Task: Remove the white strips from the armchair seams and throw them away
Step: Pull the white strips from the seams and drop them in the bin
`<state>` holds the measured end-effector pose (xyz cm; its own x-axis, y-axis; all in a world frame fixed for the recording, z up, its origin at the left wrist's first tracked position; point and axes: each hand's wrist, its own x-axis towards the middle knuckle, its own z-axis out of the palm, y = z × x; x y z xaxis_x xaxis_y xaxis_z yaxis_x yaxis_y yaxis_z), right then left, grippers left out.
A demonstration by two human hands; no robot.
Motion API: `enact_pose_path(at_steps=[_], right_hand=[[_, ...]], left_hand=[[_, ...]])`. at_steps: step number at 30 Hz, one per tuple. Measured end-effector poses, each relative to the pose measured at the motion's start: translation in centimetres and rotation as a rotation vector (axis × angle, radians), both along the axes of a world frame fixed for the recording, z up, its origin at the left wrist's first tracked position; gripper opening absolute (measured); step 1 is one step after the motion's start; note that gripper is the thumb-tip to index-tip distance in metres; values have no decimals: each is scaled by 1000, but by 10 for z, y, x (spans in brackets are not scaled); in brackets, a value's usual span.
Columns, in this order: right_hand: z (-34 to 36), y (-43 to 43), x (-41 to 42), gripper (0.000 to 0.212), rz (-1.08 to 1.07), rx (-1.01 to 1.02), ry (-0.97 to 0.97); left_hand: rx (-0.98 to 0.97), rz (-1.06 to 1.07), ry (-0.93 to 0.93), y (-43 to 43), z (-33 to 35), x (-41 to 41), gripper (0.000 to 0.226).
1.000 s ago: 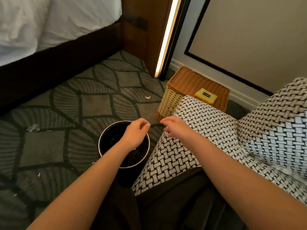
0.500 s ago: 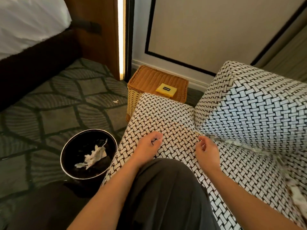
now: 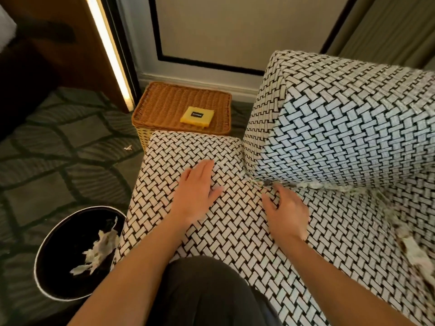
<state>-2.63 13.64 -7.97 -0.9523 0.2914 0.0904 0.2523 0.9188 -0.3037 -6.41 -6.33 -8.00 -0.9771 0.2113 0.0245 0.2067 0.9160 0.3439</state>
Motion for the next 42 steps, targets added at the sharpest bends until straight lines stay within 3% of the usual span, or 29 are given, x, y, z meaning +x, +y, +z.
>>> enact_pose_path(at_steps=[7,13,19,23,34,42], right_hand=[[1,-8,-22,48,-41,77,-27],[-1,-13,-31,47,-15,139,-88],[0,-12,-35,50,13,129,-124],[-1,-12,-36,47,7,94,-100],[-6,-14,-37,40,-2,99,-46],[-6,-14,-36,41,3,97,-42]], left_hand=[[-130,30,-65,25,-5,-51,76],[-186,-30,-19,48,-5,-82,57],[-177,-107,-22,67,-3,-106,52],[-160,-120,-126,69,2,-120,57],[-348,-190,-369,81,24,-144,62],[-333,-256,-351,76,17,-128,54]])
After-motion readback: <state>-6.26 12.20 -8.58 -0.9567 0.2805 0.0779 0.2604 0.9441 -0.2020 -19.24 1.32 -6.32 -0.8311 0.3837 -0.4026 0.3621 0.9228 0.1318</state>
